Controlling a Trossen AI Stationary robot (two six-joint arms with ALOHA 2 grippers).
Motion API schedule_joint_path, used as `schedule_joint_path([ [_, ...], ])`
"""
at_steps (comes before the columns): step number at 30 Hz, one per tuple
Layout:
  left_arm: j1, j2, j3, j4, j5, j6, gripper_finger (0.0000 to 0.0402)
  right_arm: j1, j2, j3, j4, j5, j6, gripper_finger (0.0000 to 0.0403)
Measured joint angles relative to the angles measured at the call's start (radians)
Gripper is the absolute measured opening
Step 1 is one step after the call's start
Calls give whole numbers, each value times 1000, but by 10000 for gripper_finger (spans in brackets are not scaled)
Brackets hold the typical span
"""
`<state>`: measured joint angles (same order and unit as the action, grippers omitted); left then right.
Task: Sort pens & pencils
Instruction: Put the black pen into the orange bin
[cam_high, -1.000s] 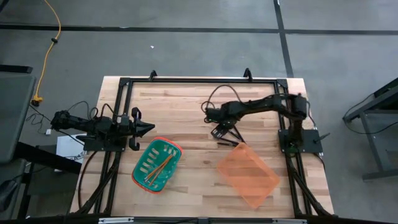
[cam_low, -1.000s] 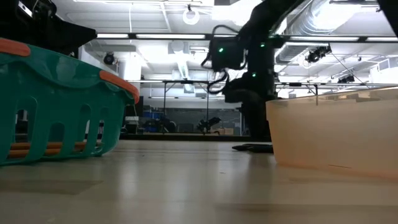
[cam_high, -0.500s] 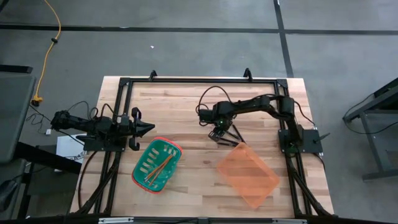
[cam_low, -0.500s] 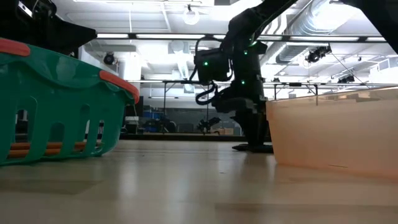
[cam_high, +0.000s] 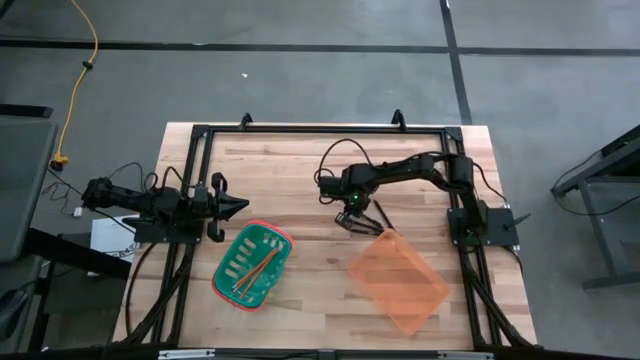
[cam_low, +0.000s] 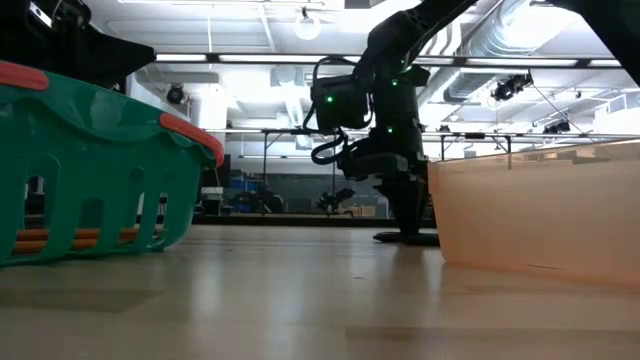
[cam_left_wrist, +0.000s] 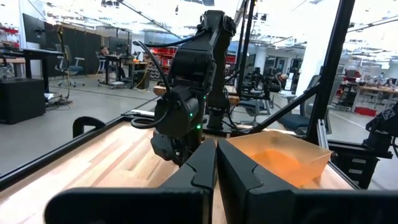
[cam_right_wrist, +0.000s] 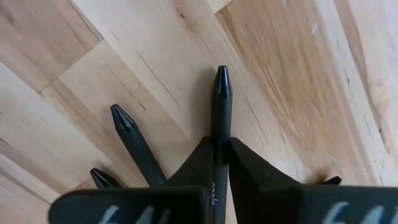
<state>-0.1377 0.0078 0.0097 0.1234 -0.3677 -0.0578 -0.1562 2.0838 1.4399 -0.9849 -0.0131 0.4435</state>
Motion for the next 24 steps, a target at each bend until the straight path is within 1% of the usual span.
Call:
schedule_joint_path([
  [5,0,0,0,0,0,0,5,0,1,4,-2,0,-8,12],
  [10,0,0,0,0,0,0,5,-1,12,57,-44,14,-26,5],
  [16,0,0,0,0,0,0,5,-5,9,191,-133,39,-14,3],
  [24,0,0,0,0,0,0,6,10,7,431,-264,34,27,3],
])
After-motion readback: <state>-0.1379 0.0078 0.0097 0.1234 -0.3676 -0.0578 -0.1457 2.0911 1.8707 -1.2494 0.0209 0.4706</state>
